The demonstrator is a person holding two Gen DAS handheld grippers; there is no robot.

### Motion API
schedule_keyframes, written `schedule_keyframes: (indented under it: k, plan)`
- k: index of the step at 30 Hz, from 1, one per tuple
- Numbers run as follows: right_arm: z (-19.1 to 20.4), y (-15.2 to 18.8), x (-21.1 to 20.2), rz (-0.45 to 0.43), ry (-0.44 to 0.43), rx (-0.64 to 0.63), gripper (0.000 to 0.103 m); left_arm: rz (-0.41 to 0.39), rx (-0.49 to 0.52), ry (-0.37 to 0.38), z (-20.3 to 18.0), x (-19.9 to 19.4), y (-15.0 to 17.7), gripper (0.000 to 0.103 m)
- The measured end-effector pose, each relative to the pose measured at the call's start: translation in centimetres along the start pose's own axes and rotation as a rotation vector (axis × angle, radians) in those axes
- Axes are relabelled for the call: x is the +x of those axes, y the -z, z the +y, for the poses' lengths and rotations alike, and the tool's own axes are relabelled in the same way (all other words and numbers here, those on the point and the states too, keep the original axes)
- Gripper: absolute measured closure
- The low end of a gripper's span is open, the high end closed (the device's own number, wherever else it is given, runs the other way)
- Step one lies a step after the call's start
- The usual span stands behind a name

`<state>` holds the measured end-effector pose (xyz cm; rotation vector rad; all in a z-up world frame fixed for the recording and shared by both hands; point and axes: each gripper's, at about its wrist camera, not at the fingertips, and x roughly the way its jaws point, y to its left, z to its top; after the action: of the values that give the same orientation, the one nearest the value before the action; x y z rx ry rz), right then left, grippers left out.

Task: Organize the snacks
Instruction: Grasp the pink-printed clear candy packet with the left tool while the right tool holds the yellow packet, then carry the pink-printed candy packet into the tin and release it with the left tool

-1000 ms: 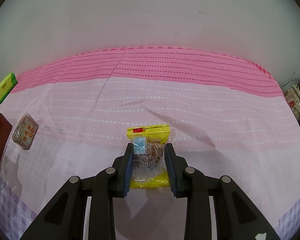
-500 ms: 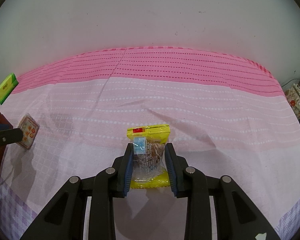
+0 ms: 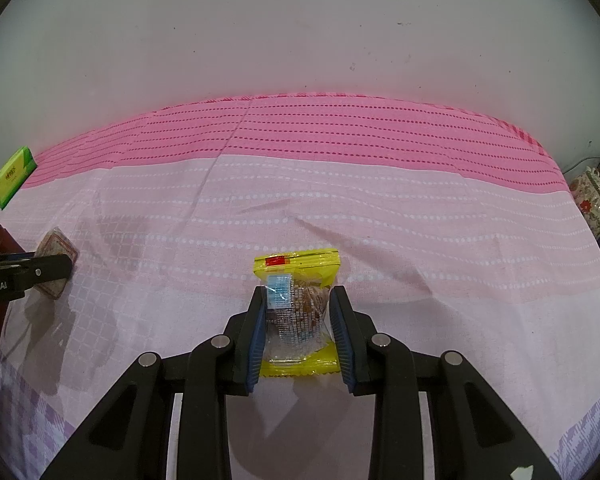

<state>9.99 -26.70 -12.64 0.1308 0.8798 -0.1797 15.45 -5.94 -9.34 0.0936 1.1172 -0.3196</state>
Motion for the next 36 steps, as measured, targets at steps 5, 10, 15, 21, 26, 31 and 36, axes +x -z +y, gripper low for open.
schedule_keyframes:
  k: [5, 10, 15, 21, 26, 31, 36]
  plan:
    - [0.1, 0.0, 0.0, 0.0, 0.0, 0.0, 0.074, -0.001, 0.014, 0.001, -0.4, -1.0, 0.7, 0.078]
    - [0.0, 0.0, 0.0, 0.0, 0.0, 0.0, 0.074, -0.007, 0.022, -0.017, -0.7, -2.1, 1.7, 0.078]
    - [0.0, 0.0, 0.0, 0.0, 0.0, 0.0, 0.074, -0.009, 0.034, -0.031, -1.1, -3.1, 2.7, 0.078]
    - [0.1, -0.1, 0.0, 0.0, 0.003, -0.001, 0.074, -0.024, 0.049, -0.036, -1.3, -4.8, 3.5, 0.078]
    - [0.1, -0.1, 0.0, 0.0, 0.005, -0.002, 0.074, -0.039, 0.035, -0.032, -1.0, -6.3, 3.8, 0.078]
    - [0.1, -0.1, 0.0, 0.0, 0.004, -0.001, 0.074, -0.051, 0.024, -0.026, -0.5, -7.8, 3.8, 0.078]
    - [0.1, -0.1, 0.0, 0.0, 0.004, -0.001, 0.074, -0.065, 0.001, -0.016, 0.3, -9.3, 3.5, 0.078]
